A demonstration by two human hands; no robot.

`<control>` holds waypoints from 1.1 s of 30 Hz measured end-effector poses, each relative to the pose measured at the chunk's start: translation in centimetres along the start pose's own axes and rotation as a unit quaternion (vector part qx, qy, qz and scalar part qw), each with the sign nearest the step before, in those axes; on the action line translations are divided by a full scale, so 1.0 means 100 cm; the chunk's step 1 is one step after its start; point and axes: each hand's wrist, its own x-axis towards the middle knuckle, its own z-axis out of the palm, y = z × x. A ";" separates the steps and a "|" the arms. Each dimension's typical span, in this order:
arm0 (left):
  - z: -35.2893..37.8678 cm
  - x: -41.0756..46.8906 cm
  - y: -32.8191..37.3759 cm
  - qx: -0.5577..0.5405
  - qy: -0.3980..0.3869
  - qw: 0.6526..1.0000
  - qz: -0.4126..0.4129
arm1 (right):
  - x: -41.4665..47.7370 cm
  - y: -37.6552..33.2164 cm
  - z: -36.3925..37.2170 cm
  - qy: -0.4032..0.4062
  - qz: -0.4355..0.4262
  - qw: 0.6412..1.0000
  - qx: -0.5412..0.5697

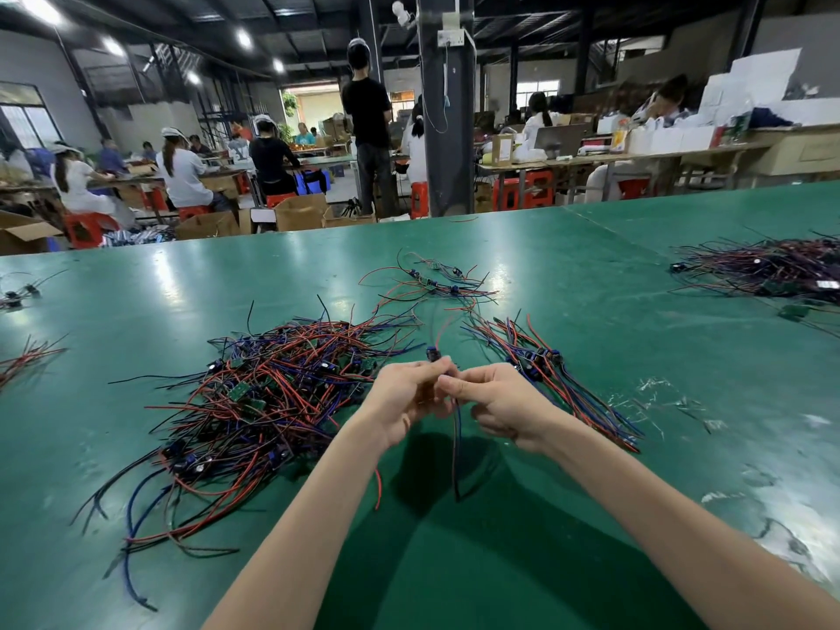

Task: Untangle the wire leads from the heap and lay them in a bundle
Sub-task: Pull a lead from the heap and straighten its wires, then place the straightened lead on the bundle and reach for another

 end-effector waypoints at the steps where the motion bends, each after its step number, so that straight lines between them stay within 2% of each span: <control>1: 0.002 0.000 -0.002 0.004 -0.001 1.000 0.000 | 0.001 0.000 0.000 0.017 -0.001 1.000 0.010; 6: 0.005 0.000 -0.006 -0.020 -0.005 1.000 -0.003 | 0.004 -0.005 -0.010 0.083 -0.060 0.993 -0.051; 10: 0.005 0.000 -0.006 -0.006 0.000 1.000 -0.019 | 0.010 -0.014 -0.033 0.174 -0.117 0.969 -0.131; 13: 0.004 0.000 -0.006 -0.005 0.018 1.000 -0.011 | 0.014 -0.016 -0.057 0.231 -0.095 0.959 -0.134; 15: 0.001 0.001 -0.006 0.101 0.072 0.991 0.057 | 0.013 -0.015 -0.070 0.245 -0.056 0.948 -0.196; 16: -0.003 0.003 -0.005 0.210 0.123 0.963 0.118 | 0.011 -0.015 -0.074 0.244 -0.030 0.938 -0.245; 18: -0.012 0.003 -0.003 0.401 0.230 0.857 0.226 | 0.008 -0.015 -0.077 0.246 0.013 0.911 -0.331; 19: -0.017 0.002 0.000 0.444 0.267 0.816 0.256 | 0.008 -0.014 -0.078 0.252 0.029 0.899 -0.357; 20: -0.022 0.001 0.002 0.464 0.290 0.792 0.270 | 0.009 -0.014 -0.078 0.260 0.043 0.891 -0.370; 23: -0.036 0.004 0.002 0.556 0.313 0.733 0.236 | 0.008 -0.015 -0.075 0.275 0.087 0.867 -0.405; 26: -0.043 0.007 -0.003 0.682 0.287 0.653 0.159 | 0.006 -0.014 -0.069 0.297 0.108 0.829 -0.460; 29: -0.045 0.009 -0.009 0.739 0.267 0.608 0.113 | 0.004 -0.011 -0.059 0.295 0.105 0.801 -0.511; 33: -0.045 0.010 -0.010 0.756 0.261 0.593 0.092 | 0.006 -0.003 -0.047 0.300 0.066 0.764 -0.567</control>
